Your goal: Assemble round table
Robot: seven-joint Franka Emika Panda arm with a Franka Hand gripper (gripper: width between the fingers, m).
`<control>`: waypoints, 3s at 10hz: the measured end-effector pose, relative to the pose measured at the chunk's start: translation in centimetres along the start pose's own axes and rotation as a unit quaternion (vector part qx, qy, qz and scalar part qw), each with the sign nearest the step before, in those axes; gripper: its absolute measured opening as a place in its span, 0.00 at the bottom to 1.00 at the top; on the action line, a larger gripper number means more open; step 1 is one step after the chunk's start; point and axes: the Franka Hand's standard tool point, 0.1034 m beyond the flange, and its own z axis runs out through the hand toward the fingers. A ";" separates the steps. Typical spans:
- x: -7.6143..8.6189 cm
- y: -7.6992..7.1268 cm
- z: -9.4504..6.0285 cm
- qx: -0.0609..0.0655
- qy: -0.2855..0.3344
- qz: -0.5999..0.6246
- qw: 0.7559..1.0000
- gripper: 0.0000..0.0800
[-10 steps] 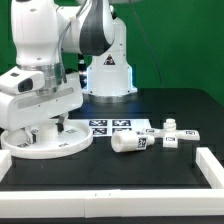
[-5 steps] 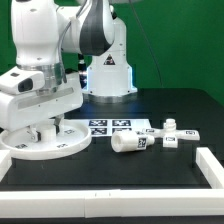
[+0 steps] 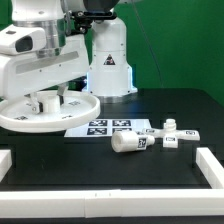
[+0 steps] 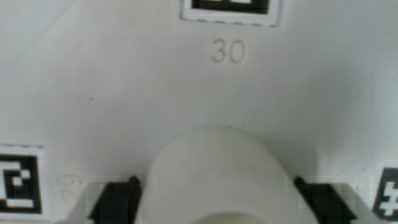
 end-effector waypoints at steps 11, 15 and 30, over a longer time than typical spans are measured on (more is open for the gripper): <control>12.1 2.5 2.5 -0.025 0.016 0.068 0.997 0.51; 15.8 1.5 4.8 -0.035 0.035 0.076 0.996 0.51; 20.8 -3.1 6.1 -0.064 0.072 0.117 0.989 0.51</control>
Offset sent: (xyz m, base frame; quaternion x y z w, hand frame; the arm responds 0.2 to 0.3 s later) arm 0.0905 0.0269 -0.0169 -0.0510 -0.0481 0.1047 0.9920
